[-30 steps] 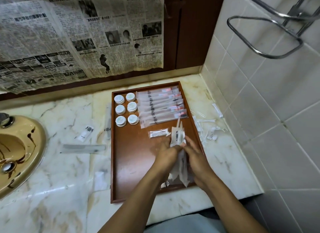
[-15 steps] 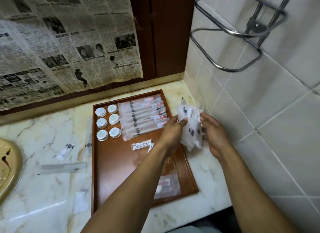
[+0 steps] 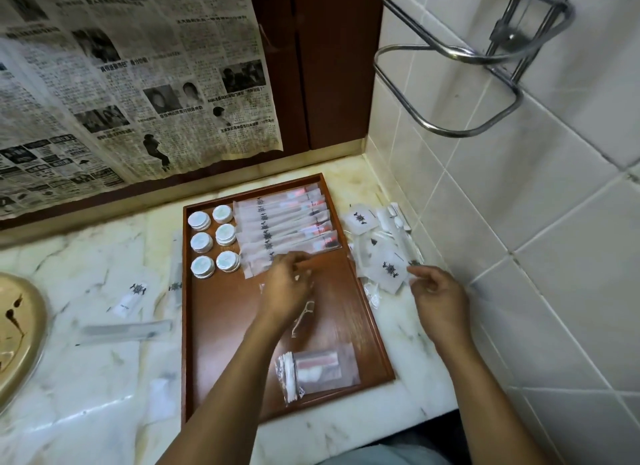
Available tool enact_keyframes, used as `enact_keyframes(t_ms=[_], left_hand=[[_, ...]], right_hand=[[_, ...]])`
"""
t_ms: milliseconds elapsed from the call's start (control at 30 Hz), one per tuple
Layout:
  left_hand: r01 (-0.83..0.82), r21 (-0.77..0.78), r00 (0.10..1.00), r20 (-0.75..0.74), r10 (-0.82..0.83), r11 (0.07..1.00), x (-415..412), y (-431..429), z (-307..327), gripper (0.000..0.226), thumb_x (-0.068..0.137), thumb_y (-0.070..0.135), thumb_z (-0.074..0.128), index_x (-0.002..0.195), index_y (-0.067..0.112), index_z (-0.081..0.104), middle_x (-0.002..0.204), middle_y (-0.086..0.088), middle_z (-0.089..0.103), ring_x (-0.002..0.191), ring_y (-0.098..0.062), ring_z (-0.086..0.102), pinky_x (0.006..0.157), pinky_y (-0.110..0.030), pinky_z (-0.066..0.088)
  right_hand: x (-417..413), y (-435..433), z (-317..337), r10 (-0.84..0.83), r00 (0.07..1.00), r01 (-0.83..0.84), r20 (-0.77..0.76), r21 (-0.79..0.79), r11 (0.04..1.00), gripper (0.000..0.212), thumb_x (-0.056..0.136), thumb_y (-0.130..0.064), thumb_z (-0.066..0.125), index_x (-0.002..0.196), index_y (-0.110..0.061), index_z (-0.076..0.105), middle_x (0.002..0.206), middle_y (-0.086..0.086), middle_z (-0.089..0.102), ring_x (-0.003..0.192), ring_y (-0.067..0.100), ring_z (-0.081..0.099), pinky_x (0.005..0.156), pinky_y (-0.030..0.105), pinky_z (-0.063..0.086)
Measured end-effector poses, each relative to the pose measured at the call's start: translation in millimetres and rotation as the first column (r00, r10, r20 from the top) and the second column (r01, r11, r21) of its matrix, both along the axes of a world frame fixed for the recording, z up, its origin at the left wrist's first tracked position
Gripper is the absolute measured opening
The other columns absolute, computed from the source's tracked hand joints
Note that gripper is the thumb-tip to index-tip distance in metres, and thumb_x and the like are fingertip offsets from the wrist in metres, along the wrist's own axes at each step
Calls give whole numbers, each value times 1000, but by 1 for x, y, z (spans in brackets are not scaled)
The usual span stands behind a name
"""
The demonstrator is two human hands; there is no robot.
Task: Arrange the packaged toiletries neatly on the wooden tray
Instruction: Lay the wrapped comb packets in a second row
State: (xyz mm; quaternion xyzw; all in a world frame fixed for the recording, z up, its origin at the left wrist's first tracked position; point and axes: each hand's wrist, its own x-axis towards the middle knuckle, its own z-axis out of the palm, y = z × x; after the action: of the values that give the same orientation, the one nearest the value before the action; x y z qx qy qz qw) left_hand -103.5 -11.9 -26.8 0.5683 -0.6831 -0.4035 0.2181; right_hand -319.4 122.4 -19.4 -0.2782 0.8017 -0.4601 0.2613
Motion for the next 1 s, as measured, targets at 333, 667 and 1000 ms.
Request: enact_keyframes(t_ms=[333,667,1000], left_hand=[[335,-20,765,590,-259,942,52,10,-29,86,76,63,76,147,31,40,144,-2,40,137,-27,32,113,-46,29],[257,67,845,469,-258,964,52,18,-32,19,96,40,61,109,25,61,125,-5,53,122,-27,43,93,-45,32],[-103,356,981,-120,155,929,86,28,-12,15,102,6,48,97,20,48,75,-8,61,59,-17,54,53,-32,42]], right_hand=[[97,12,-18,701,684,-607,-201,377,700,46,79,-35,79,121,-27,62,116,-8,57,106,9,55,97,31,47],[116,16,-26,869,442,-593,-222,655,468,47,84,-39,74,124,-24,56,124,1,50,121,24,42,98,36,34],[133,13,-11,835,536,-698,-120,493,519,32,90,-52,64,104,-23,63,115,-4,49,111,19,40,96,33,34]])
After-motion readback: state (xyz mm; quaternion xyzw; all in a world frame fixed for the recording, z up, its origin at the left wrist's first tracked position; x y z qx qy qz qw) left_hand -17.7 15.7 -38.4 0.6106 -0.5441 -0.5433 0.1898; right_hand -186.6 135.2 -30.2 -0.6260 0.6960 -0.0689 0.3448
